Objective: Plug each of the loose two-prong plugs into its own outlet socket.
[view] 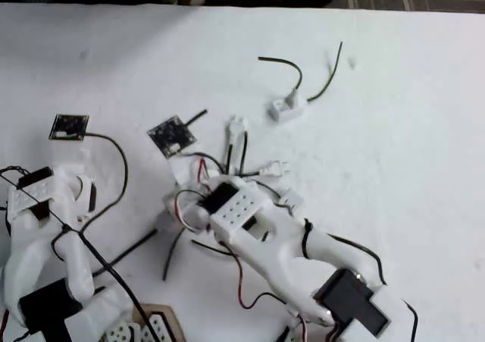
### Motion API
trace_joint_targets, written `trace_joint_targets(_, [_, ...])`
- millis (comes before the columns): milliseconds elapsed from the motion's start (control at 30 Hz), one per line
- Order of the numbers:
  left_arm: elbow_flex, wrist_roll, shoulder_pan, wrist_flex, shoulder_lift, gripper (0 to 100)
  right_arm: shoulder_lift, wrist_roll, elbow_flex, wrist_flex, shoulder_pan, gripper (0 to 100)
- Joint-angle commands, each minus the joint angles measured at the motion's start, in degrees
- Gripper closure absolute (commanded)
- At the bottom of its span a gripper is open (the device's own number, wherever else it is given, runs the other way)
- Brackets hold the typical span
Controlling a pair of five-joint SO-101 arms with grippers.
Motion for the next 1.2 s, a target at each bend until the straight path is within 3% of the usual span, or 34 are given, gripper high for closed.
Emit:
trace_joint_targets(0, [-0.26, 0.44, 0.40, -0.44, -2.59, 98, -0.31, -4.84, 3.78, 1.89, -2.33, 98.1])
trace_joint_targets(200, [-0.26, 0.44, 0.40, -0.44, -2.59, 98, -0.31, -14.95, 4.13, 5.05, -2.15, 98.1])
trace_joint_targets(600, [-0.26, 0.44, 0.40, -0.53, -2.59, 98, -0.84, -13.01, 5.54, 3.74, -2.42, 98.1])
trace_joint_targets(900, [-0.26, 0.44, 0.40, -0.53, -2.59, 98, -0.84, -1.58, 5.19, -0.48, -1.89, 98.1])
trace_joint_targets(1167, [-0.26, 0.44, 0.40, -0.53, -2.59, 98, -0.40, 6.24, 5.19, -9.36, 3.38, 98.1])
